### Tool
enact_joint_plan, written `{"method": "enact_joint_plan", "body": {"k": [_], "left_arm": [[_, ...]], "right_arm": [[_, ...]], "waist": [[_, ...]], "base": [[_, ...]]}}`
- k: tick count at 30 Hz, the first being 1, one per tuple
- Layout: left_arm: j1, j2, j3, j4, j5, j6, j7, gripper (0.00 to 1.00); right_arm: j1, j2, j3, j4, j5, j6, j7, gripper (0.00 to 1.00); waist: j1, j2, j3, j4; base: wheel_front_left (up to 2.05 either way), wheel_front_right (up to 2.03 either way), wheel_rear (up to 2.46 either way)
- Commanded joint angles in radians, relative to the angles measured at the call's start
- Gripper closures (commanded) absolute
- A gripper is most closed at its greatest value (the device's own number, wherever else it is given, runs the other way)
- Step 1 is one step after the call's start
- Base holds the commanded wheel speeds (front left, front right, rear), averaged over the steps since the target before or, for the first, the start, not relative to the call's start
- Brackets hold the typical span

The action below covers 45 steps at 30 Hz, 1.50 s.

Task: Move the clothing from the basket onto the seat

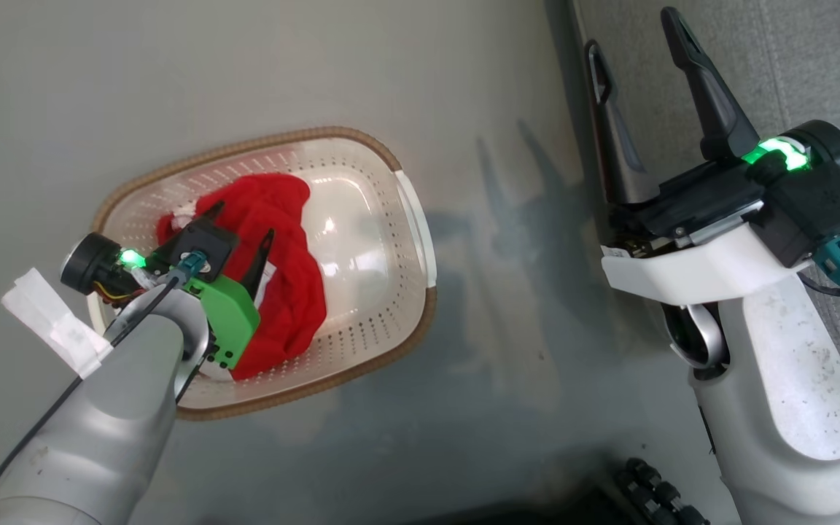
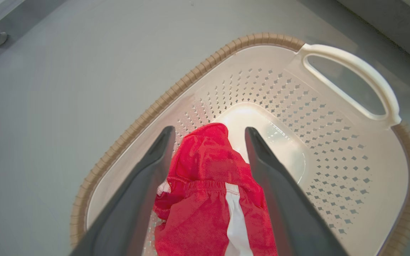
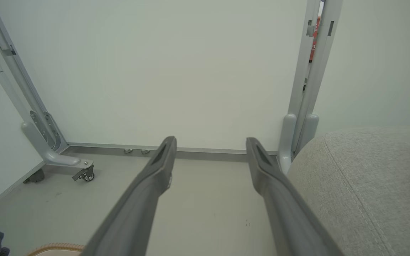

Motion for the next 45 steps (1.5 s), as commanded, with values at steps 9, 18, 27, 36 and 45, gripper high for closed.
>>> {"method": "enact_joint_plan", "body": {"k": [9,18,27,36,45], "left_arm": [[-0.124,0.022,-0.113,0.176,-0.036,0.0,0.026,0.0],[-0.21,0.031,-0.228,0.252,-0.016,0.0,0.095,0.0],[-0.271,0.044,-0.298,0.281,-0.018,0.0,0.161,0.0],[-0.318,0.023,-0.339,0.291,-0.048,0.0,0.19,0.0],[-0.336,-0.004,-0.383,0.294,-0.086,0.0,0.212,0.0]], "right_arm": [[-0.035,-0.002,-0.012,-0.031,0.008,-0.001,-0.004,0.0],[-0.041,-0.002,-0.017,-0.054,-0.003,-0.001,-0.004,0.0],[-0.033,-0.002,-0.03,-0.072,-0.017,-0.001,-0.004,0.0],[-0.007,-0.002,-0.05,-0.097,-0.027,-0.001,-0.004,0.0],[0.029,-0.002,-0.067,-0.12,-0.035,-0.001,-0.004,0.0]], "waist": [[-0.0001,0.0067,0.163,-0.056],[-0.0001,0.0067,0.238,-0.052],[-0.0001,0.0067,0.298,-0.048],[-0.0001,0.0067,0.347,-0.047],[-0.0001,0.0067,0.371,-0.045]], "base": [[0.0,0.0,0.0],[0.0,0.0,0.0],[0.0,0.0,0.0],[0.0,0.0,0.0],[0.0,0.0,0.0]]}}
